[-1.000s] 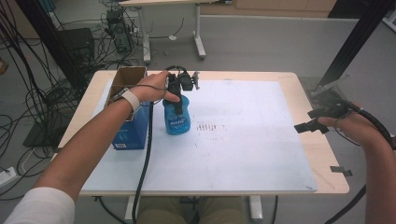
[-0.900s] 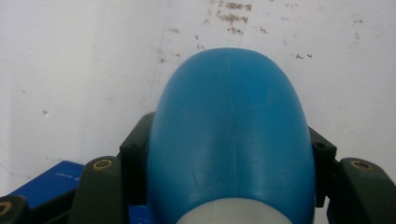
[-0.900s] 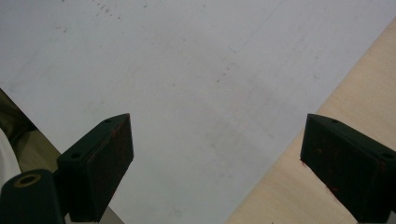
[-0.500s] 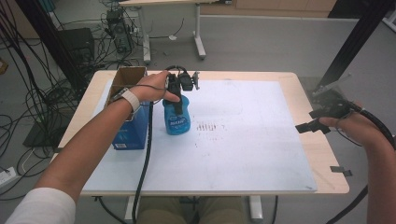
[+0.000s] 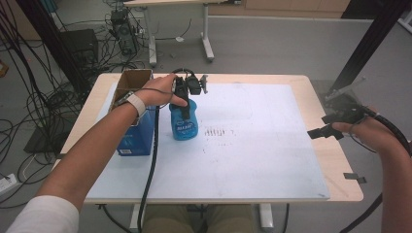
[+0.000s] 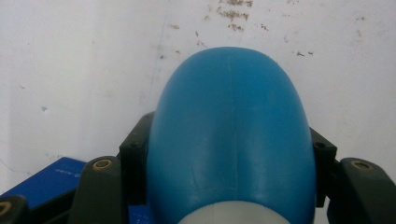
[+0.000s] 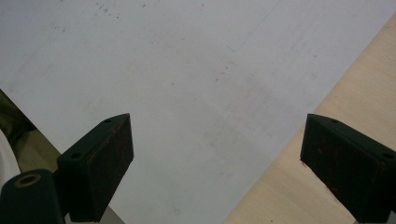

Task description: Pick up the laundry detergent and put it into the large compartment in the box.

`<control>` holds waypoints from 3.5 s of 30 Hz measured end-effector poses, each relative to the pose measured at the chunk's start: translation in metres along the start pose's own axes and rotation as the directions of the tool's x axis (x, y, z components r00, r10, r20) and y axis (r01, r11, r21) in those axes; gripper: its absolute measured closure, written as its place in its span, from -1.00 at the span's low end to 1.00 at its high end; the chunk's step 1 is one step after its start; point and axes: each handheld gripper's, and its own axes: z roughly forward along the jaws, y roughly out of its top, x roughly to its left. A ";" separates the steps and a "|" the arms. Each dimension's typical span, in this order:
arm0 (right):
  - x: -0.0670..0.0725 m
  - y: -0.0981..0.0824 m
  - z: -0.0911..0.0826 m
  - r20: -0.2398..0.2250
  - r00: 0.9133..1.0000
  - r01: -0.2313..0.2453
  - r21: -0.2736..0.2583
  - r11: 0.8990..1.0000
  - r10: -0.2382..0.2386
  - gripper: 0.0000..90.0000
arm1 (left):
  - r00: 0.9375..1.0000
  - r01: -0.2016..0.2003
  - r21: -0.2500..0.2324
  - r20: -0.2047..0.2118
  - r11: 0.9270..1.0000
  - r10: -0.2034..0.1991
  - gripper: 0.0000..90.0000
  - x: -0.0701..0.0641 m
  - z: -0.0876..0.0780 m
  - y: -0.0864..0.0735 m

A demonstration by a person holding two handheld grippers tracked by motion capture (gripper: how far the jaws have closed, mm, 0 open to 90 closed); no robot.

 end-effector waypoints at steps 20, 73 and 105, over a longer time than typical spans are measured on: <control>0.000 0.001 0.000 0.000 1.000 0.003 -0.001 1.000 -0.003 -0.79 | 1.000 0.003 0.000 -0.002 1.000 -0.003 -0.15 -0.001 0.000 0.000; -0.001 -0.005 0.001 -0.004 1.000 -0.005 -0.007 1.000 0.005 -0.79 | 1.000 0.017 0.007 -0.007 1.000 -0.017 -0.15 -0.002 0.001 0.002; 0.000 -0.011 -0.003 -0.002 1.000 -0.003 -0.019 1.000 0.003 -0.79 | 0.998 0.057 0.007 0.000 0.998 -0.057 -0.15 0.000 -0.002 -0.001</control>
